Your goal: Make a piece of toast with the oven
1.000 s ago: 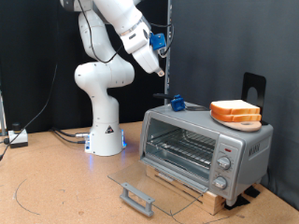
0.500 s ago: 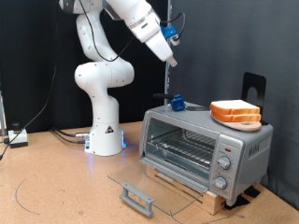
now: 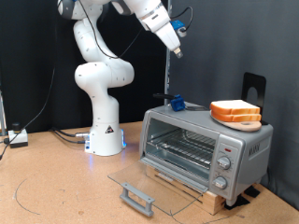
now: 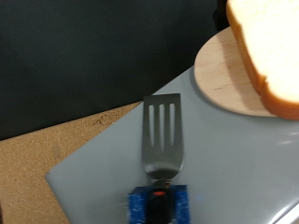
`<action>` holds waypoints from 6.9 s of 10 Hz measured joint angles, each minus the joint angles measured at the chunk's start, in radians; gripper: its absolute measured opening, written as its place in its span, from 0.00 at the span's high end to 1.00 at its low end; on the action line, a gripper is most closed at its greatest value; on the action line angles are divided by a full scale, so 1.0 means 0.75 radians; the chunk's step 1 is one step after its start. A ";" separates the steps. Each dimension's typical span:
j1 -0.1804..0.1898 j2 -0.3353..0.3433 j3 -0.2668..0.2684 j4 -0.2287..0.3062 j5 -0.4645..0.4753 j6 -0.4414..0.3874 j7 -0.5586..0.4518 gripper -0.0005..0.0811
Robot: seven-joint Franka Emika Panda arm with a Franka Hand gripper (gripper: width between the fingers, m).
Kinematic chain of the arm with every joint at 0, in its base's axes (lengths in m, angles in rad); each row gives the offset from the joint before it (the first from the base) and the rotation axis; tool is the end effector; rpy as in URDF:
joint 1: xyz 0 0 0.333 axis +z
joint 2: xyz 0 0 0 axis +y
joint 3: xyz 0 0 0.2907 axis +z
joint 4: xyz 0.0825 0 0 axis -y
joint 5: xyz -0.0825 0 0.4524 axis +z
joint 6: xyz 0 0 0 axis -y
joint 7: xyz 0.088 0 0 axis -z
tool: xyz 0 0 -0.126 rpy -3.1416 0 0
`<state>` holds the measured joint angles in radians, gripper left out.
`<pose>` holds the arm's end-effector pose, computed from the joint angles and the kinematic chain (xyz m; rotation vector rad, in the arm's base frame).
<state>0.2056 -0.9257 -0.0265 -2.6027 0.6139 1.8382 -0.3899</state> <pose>0.3681 0.1244 0.5165 -2.4548 -0.5740 -0.2827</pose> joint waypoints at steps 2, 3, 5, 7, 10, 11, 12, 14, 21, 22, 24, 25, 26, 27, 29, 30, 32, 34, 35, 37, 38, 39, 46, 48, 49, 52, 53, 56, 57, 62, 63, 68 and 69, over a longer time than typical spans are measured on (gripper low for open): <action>-0.052 -0.105 0.065 -0.061 -0.046 0.006 0.113 0.01; -0.078 -0.146 0.079 -0.093 -0.073 0.007 0.123 0.01; -0.099 -0.196 0.073 -0.142 -0.116 -0.014 0.107 0.01; -0.100 -0.207 0.048 -0.173 -0.139 -0.032 0.042 0.01; -0.100 -0.207 0.035 -0.189 -0.133 -0.031 0.031 0.01; -0.100 -0.215 0.053 -0.213 -0.081 0.076 0.033 0.01; -0.098 -0.235 0.108 -0.276 -0.013 0.276 0.030 0.01; -0.081 -0.253 0.209 -0.378 0.038 0.464 -0.011 0.01; -0.027 -0.068 0.309 -0.416 0.063 0.470 -0.107 0.01; -0.008 -0.042 0.317 -0.421 0.091 0.486 -0.142 0.01; 0.027 -0.010 0.330 -0.425 0.146 0.505 -0.186 0.01; 0.038 -0.001 0.348 -0.429 0.168 0.528 -0.194 0.01; 0.041 0.009 0.373 -0.436 0.173 0.562 -0.195 0.01; 0.041 0.017 0.396 -0.443 0.173 0.591 -0.195 0.01; 0.037 0.032 0.412 -0.450 0.173 0.611 -0.194 0.01; 0.033 0.042 0.412 -0.450 0.173 0.600 -0.194 0.01; 0.013 0.052 0.412 -0.448 0.158 0.522 -0.180 0.01; -0.008 0.054 0.426 -0.449 0.153 0.498 -0.172 0.01; -0.016 0.055 0.442 -0.451 0.155 0.507 -0.167 0.01; -0.029 0.066 0.471 -0.453 0.163 0.532 -0.153 0.01; -0.036 0.080 0.482 -0.453 0.165 0.538 -0.140 0.01; -0.038 0.096 0.492 -0.452 0.169 0.547 -0.129 0.01; -0.037 0.174 0.516 -0.447 0.220 0.606 -0.129 0.15; -0.037 0.181 0.521 -0.443 0.220 0.615 -0.129 0.32; -0.037 0.182 0.522 -0.440 0.220 0.618 -0.129 0.47; -0.037 0.183 0.524 -0.439 0.220 0.624 -0.128 0.47; -0.037 0.183 0.525 -0.439 0.220 0.626 -0.128 0.47; -0.034 0.181 0.523 -0.428 0.278 0.642 -0.141 0.47; -0.026 0.174 0.515 -0.419 0.314 0.640 -0.167 0.47; -0.014 0.074 0.452 -0.345 0.340 0.487 -0.187 0.47; -0.018 0.051 0.450 -0.343 0.334 0.463 -0.185 0.47; -0.086 0.011 0.342 -0.332 0.285 0.454 -0.233 0.47; -0.131 -0.006 0.326 -0.333 0.255 0.442 -0.199 0.47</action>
<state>0.1070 -0.9300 0.2180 -2.8523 0.8051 2.1700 -0.5394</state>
